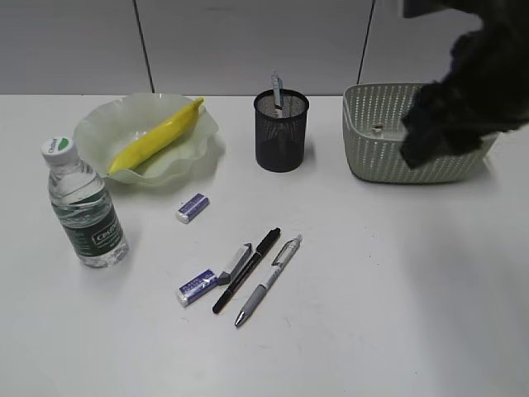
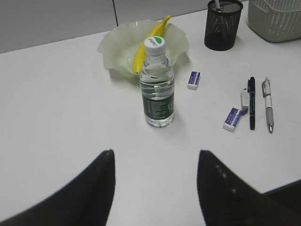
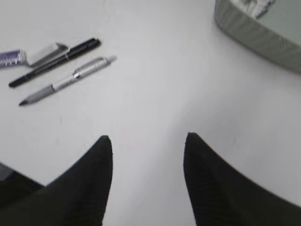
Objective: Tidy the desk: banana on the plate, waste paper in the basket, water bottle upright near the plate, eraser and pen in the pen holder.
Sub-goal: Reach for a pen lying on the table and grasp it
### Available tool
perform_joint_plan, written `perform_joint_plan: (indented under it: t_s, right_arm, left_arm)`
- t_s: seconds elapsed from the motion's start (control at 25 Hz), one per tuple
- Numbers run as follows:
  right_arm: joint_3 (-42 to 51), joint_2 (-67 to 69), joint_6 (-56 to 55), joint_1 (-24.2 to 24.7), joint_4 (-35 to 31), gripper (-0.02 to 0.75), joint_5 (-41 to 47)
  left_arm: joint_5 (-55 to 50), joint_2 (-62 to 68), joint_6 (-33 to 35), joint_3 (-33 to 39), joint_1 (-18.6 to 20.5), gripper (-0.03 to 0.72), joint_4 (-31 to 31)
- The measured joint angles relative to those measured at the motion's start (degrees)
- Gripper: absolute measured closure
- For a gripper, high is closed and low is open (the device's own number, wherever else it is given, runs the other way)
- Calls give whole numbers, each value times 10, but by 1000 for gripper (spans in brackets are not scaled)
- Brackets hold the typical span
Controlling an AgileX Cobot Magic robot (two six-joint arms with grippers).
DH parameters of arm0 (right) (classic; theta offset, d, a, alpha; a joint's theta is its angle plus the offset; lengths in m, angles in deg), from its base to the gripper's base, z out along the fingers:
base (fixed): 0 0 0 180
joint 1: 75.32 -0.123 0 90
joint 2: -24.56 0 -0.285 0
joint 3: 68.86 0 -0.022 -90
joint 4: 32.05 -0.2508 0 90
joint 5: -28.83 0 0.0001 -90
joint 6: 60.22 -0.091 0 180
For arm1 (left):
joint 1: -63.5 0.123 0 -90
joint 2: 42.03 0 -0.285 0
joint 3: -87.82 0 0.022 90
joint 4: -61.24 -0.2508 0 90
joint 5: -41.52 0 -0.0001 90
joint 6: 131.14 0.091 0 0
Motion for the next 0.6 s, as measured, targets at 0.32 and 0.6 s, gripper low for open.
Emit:
perform_joint_plan:
  t_s: [0.32,0.6]
  right_arm:
    - [232,-278,-6,0,-2,339,44]
    - [378,-564,-7,0,-3,339,90]
  left_arm:
    - [0,0,0,0,0,272,0]
    - [0,0,0,0,0,272,0]
